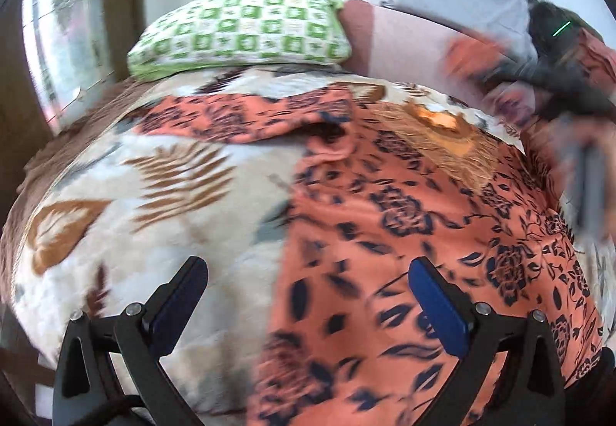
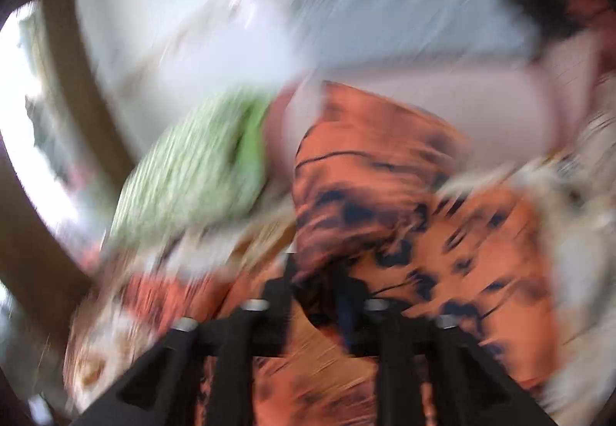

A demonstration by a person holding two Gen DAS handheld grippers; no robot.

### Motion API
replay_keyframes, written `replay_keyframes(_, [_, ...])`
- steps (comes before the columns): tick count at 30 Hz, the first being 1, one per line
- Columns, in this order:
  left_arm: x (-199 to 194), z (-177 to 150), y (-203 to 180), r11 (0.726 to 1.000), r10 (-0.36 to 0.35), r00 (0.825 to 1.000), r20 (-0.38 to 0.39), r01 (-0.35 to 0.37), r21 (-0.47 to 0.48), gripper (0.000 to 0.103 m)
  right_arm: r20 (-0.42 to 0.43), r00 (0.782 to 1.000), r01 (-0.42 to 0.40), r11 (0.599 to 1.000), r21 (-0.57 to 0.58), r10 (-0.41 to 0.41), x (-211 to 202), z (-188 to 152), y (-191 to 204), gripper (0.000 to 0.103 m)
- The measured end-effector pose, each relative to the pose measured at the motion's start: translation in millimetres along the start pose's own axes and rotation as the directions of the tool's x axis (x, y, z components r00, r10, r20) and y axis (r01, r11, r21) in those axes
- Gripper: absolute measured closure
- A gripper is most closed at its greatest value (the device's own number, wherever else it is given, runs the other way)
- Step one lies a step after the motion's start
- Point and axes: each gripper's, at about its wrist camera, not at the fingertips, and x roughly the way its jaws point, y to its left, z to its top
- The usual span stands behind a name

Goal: Fold small clothes

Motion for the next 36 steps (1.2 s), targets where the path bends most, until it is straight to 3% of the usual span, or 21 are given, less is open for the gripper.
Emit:
replay_keyframes(1, [-1,-2,9,1.0,0.006,1.0,-0.002,-0.007,-0.017,0.0,-0.099,0.995,-0.019,0.999,-0.027,0.017,37,-21,11,0.0])
replay_keyframes(3, [-5,-5,24,0.999,0.015,1.0,-0.005,-0.016,-0.048,0.0,-0.221,0.974,-0.046,0.999,0.014,0.048,67,-52,14,0.0])
replay_keyframes(7, [-7,-6,45,0.994,0.005,1.0,0.01,-0.003,-0.106,0.0,-0.106,0.987,-0.111,0.987,0.114,0.123,18,-58,-8,0.0])
replay_keyframes(9, [-1,-1,47,0.994,-0.009,1.0,0.004,0.009,-0.111,0.0,-0.049,0.993,-0.095,0.986,0.137,0.103,-10,-47,-32,0.0])
replay_keyframes(13, [-2,5,51,0.989,-0.039,0.999,0.012,0.04,-0.144,0.0,-0.005,0.997,-0.069,0.968,0.24,0.073,-27,-27,-96,0.0])
replay_keyframes(16, [-1,6,52,0.986,-0.044,0.999,0.005,0.044,-0.164,0.0,0.0,0.995,-0.092,0.89,0.447,0.103,-12,-24,-167,0.0])
replay_keyframes(18, [-1,7,50,0.987,-0.039,0.999,-0.003,0.038,-0.158,0.0,-0.114,0.993,0.088,0.81,0.58,-0.026,-4,-46,-228,0.0])
replay_keyframes(20, [-3,7,45,0.991,-0.029,1.0,0.005,0.029,-0.134,0.0,0.0,0.998,-0.046,0.732,0.68,0.063,-25,-61,-258,0.002])
replay_keyframes(23, [1,9,35,0.993,-0.033,0.999,0.0,0.033,-0.115,0.0,0.068,0.995,0.004,0.738,0.675,-0.068,-76,-65,-266,0.002])
replay_keyframes(24, [3,10,32,0.993,-0.04,0.999,-0.006,0.039,-0.11,0.0,0.123,0.992,-0.063,0.717,0.695,-0.032,-91,-73,-267,0.002])
replay_keyframes(26, [3,12,23,0.994,-0.046,0.999,-0.008,0.045,-0.095,0.0,0.151,0.986,-0.164,0.666,0.728,0.078,-96,-87,-263,0.002])
replay_keyframes(28, [-1,13,15,0.995,-0.058,0.998,0.002,0.058,-0.075,0.0,0.178,0.965,-0.259,0.618,0.742,0.191,-87,-100,-252,0.002])
replay_keyframes(31, [-6,15,10,0.995,-0.075,0.997,0.002,0.075,-0.061,0.0,0.17,0.936,-0.319,0.538,0.78,0.308,-51,-113,-246,0.001])
replay_keyframes(32, [-7,15,11,0.995,-0.076,0.997,0.0,0.076,-0.067,0.0,0.172,0.935,-0.319,0.528,0.787,0.309,-39,-113,-254,0.001])
replay_keyframes(34, [-11,16,17,0.994,-0.066,0.998,0.005,0.066,-0.091,0.0,0.213,0.948,-0.308,0.527,0.792,0.235,-36,-111,-280,0.003])
replay_keyframes(36, [-17,16,26,0.991,-0.053,0.998,0.021,0.055,-0.118,0.0,0.272,0.955,-0.296,0.414,0.861,0.117,-55,-120,-304,0.004])
